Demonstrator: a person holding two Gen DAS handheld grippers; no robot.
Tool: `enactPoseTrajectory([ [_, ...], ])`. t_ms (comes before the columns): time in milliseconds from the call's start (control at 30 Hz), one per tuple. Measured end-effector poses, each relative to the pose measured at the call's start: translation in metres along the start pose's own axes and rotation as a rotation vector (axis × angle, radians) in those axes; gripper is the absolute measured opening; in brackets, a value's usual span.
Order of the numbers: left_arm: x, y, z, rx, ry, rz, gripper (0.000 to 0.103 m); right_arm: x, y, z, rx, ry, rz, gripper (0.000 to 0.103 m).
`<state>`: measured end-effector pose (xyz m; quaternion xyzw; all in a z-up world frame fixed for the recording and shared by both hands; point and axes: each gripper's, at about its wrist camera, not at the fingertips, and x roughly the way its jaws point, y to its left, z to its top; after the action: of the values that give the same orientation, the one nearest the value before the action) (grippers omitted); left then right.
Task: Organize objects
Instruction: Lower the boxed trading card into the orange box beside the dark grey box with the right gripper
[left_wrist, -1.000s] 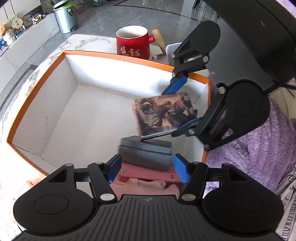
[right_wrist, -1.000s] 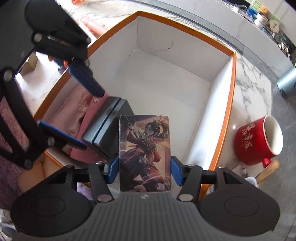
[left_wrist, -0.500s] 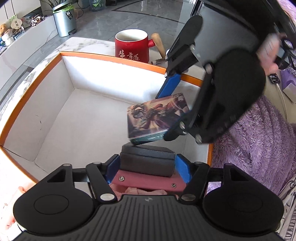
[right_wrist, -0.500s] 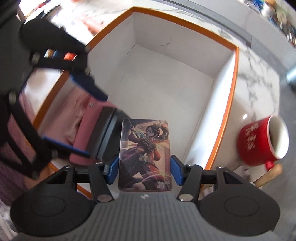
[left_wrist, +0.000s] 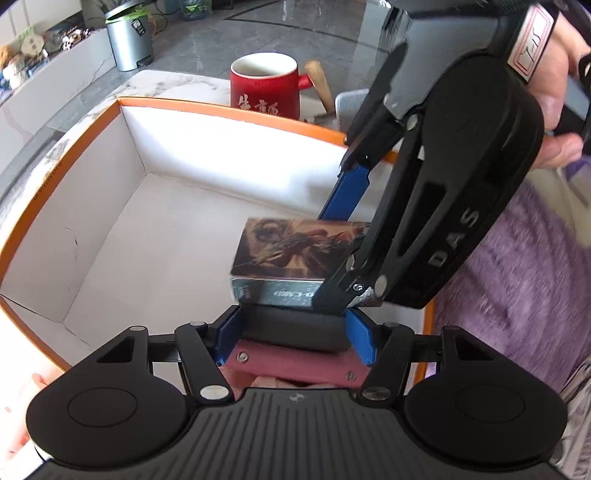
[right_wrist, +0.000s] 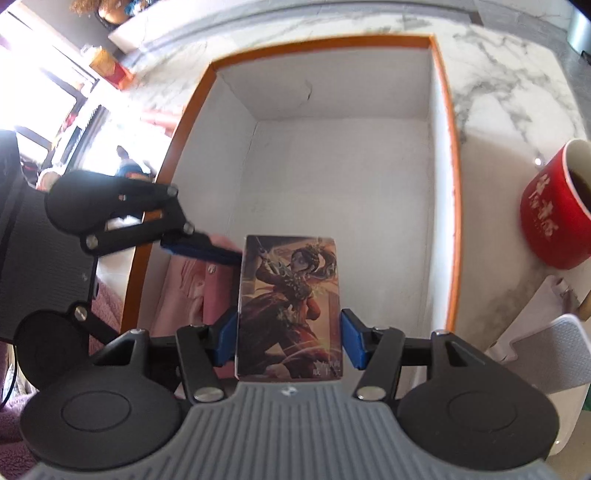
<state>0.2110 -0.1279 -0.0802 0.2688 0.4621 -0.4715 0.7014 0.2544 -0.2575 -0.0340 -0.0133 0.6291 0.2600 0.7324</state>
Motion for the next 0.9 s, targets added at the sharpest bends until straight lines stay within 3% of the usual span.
enactPoseTrajectory([
  [367,0.003,0.002,0.001,0.004,-0.010,0.000,0.073,0.023,0.005,0.011,-0.056,0.071,-0.045,0.070],
  [533,0.003,0.006,0.001,-0.021,-0.018,-0.010,0.073,0.028,0.001,0.017,-0.038,0.085,-0.014,0.072],
  [767,0.003,0.004,0.002,-0.016,-0.029,-0.007,0.072,0.031,-0.007,0.027,0.038,0.061,0.004,0.067],
  [900,0.003,0.004,0.003,-0.016,-0.034,-0.008,0.072,0.022,-0.007,0.030,0.042,0.024,-0.012,0.055],
])
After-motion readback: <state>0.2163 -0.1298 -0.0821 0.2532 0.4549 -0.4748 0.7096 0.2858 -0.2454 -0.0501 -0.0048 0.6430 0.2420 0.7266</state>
